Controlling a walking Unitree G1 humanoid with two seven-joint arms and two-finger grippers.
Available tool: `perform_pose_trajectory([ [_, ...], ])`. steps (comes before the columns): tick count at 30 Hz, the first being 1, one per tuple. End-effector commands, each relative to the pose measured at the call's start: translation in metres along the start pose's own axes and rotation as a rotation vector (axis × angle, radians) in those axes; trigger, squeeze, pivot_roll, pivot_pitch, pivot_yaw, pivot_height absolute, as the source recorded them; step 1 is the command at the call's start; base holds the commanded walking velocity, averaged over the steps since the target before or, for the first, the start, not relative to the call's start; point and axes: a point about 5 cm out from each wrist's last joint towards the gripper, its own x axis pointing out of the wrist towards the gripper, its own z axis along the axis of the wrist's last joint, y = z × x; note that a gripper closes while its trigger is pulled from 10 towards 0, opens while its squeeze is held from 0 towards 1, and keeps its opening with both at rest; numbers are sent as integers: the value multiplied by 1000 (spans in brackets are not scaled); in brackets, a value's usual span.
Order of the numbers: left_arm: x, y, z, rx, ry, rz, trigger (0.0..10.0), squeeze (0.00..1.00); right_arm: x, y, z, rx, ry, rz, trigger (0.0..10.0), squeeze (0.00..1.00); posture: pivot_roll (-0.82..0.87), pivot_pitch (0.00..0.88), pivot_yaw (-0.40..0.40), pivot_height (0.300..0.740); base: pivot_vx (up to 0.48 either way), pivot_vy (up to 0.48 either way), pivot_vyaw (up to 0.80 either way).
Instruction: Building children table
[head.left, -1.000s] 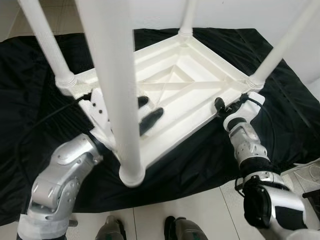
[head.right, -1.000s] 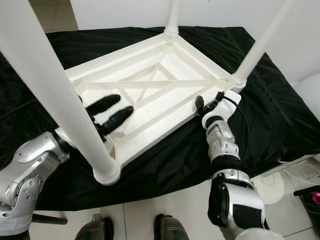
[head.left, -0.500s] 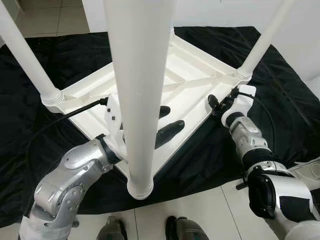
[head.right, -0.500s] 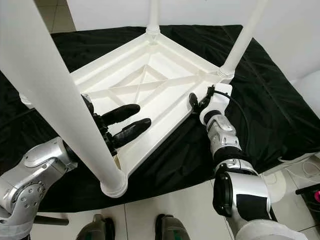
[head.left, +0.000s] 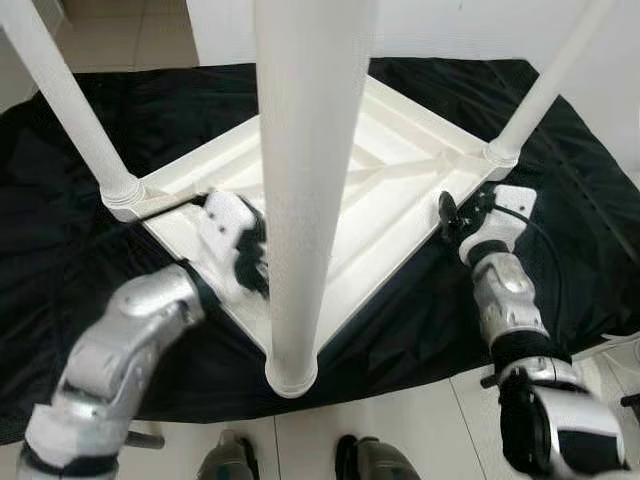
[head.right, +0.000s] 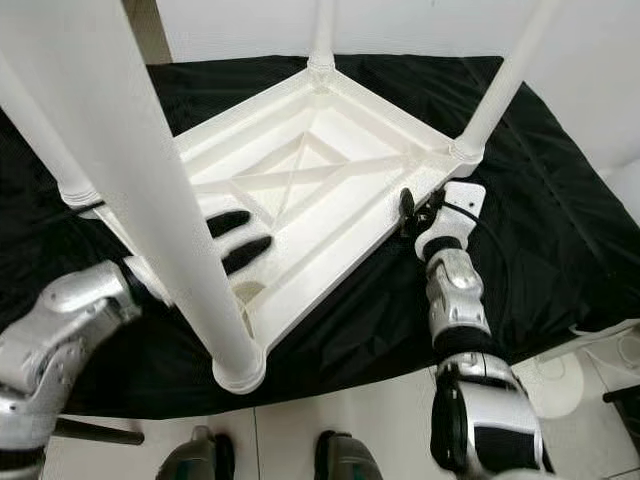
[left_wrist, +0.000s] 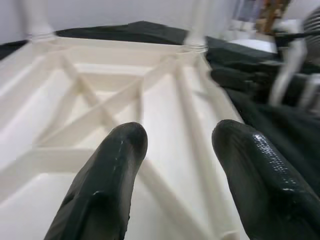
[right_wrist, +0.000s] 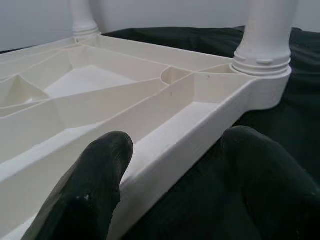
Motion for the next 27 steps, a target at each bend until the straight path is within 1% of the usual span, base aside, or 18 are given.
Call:
perform_pose_trajectory([
  [1, -2, 6, 1, 26, 0, -8, 10000, 0, -9, -3, -2, 7, -13, 7, 10000, 0, -6, 123, 6, 740, 0, 0, 0],
  [2, -2, 6, 1, 26, 0, -8, 10000, 0, -9, -3, -2, 7, -13, 7, 10000, 0, -6, 123, 6, 740, 0, 0, 0],
  [4, -4, 14, 2, 43, 10, -4, 10000, 0, -19, -4, -2, 2, -22, 32, 10000, 0, -8, 123, 5, 740, 0, 0, 0],
  [5, -4, 14, 2, 43, 10, -4, 10000, 0, -19, -4, -2, 2, -22, 32, 10000, 0, -8, 123, 5, 740, 0, 0, 0],
  [7, -7, 20, 2, 60, 27, -2, 10000, 0, -26, -3, -3, 1, -26, 62, 10000, 0, -13, 124, 4, 740, 0, 0, 0],
  [8, -7, 20, 2, 60, 27, -2, 10000, 0, -26, -3, -3, 1, -26, 62, 10000, 0, -13, 124, 4, 740, 0, 0, 0],
  [9, -12, 29, -1, 77, 57, -1, 10000, 635, -38, -3, -3, -10, -22, 103, 10000, 0, -21, 125, 6, 740, 0, 0, 0],
  [10, -14, 33, -3, 89, 78, 0, 10000, 710, -43, -4, -3, -18, -17, 110, 10000, 0, -22, 126, 6, 740, 0, 0, 0],
  [13, -15, 37, -5, 100, 90, -2, 10000, 710, -46, -5, -3, -25, -13, 111, 10000, 0, -22, 126, 6, 740, 0, 0, 0],
  [14, -16, 38, -7, 109, 96, -12, 10000, 651, -47, -6, -2, -21, -12, 96, 10000, 0, -23, 126, 6, 740, 0, 0, 0],
  [15, -15, 36, -6, 107, 87, -23, 10000, 106, -47, -7, -1, -15, -15, 81, 10000, 0, -31, 125, 12, 740, 0, 0, 0],
  [16, -14, 31, -2, 88, 50, -51, 10000, 0, -45, -6, 1, -8, -19, 64, 10000, 0, -33, 125, 15, 740, 0, 0, 0],
  [18, -14, 31, -2, 88, 50, -51, 10000, 0, -45, -6, 1, -8, -19, 64, 10000, 0, -33, 125, 15, 740, 0, 0, 0],
  [20, -10, 21, 5, 71, 4, -82, 10000, 0, -36, 0, 0, -8, 1, 50, 10000, 0, -33, 124, 19, 740, 0, 0, 0],
  [21, -10, 21, 5, 71, 4, -82, 10000, 0, -36, 0, 0, -8, 1, 50, 10000, 0, -33, 124, 19, 740, 0, 0, 0],
  [23, -4, 12, 12, 59, -37, -103, 10000, 0, -25, 5, -1, -28, 32, 11, 10000, 0, -31, 126, 16, 740, 0, 0, 0],
  [26, -2, 8, 15, 61, -55, -111, 10000, 0, -21, 7, -1, -27, 43, -15, 10000, 0, -25, 127, 12, 740, 0, 0, 0],
  [27, 3, 4, 19, 43, -80, -103, 10000, 0, -16, 10, -1, -31, 53, -42, 10000, 0, -12, 132, 2, 740, 0, 0, 0],
])
